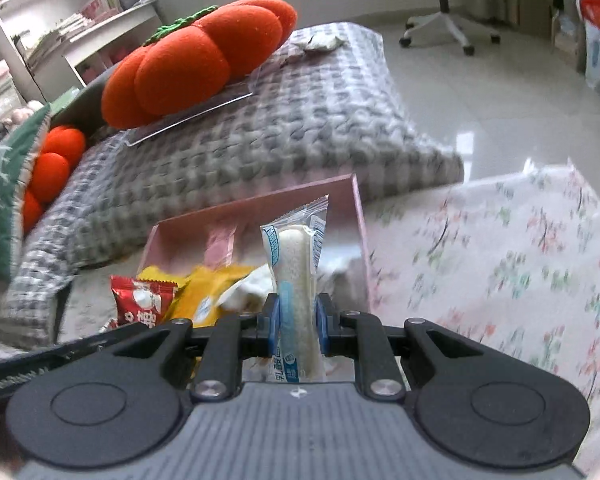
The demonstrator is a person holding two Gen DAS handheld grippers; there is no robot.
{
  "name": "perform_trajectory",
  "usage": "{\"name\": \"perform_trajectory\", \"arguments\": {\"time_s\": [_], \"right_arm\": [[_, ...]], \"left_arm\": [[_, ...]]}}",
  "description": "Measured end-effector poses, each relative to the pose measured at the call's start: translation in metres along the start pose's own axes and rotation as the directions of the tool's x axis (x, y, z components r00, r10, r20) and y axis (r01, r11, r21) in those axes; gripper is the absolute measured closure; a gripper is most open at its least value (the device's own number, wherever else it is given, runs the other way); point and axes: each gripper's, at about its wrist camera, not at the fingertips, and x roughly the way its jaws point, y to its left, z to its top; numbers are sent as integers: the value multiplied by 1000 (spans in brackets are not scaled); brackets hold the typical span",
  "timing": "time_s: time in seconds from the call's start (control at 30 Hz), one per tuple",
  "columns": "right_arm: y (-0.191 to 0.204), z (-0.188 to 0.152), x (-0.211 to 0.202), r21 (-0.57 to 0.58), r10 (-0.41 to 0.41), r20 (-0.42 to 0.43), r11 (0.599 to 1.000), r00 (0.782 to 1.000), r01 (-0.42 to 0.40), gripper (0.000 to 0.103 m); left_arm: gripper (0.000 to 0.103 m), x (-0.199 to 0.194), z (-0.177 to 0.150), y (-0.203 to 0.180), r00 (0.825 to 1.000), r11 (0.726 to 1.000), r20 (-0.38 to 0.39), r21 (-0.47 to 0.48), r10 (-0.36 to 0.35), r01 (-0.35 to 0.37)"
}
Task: Organize snacks
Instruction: 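Lift and carry the red wrapper and white stick bread over the pink box with both tools, then open both tools to drop the red wrapper and stick bread into the box, then grasp the gold bar with the left tool while the right tool grasps the small silver packet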
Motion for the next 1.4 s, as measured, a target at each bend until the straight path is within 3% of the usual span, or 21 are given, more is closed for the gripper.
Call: {"name": "perform_trajectory", "arguments": {"time_s": [0.2, 0.27, 0.43, 0.57, 0.73, 0.87, 1.0, 1.07, 1.13, 1.4], "right_arm": [[1, 3, 13, -56, -33, 30, 998, 999, 35, 86], [1, 3, 14, -65, -35, 31, 997, 999, 37, 84], [2, 5, -1, -42, -13, 53, 999, 999, 15, 75], [1, 7, -16, 0, 14, 49, 1000, 999, -14, 71], [9, 1, -28, 35, 32, -30, 999, 999, -31, 67], [29, -8, -39, -30, -1, -109, 1000, 994, -2, 53], [46, -27, -50, -92, 20, -120, 995, 993, -31, 21], [46, -39, -44, -92, 42, -133, 994, 990, -55, 20], [45, -49, -29, -112, 11, -202, 993, 979, -34, 25], [29, -64, -12, -61, -13, -251, 998, 968, -3, 25]], "left_arm": [[74, 17, 0, -6, 999, 1000, 17, -5, -29, 29], [69, 15, -1, -6, 999, 1000, 32, -3, -13, 13], [56, -12, 3, -1, 997, 1000, 79, -19, -9, 11], [56, -35, 1, 8, 996, 998, 85, -70, 9, -3], [56, -67, -6, 16, 995, 990, 82, -130, 61, -50], [43, -73, -20, 16, 987, 975, -4, -154, 160, -159], [42, -60, -41, 28, 971, 955, -116, -186, 210, -229], [41, -56, -49, 38, 965, 946, -147, -208, 219, -247], [39, -52, -56, 49, 956, 935, -171, -225, 241, -275], [35, -42, -72, 56, 941, 924, -220, -229, 258, -307]]}}
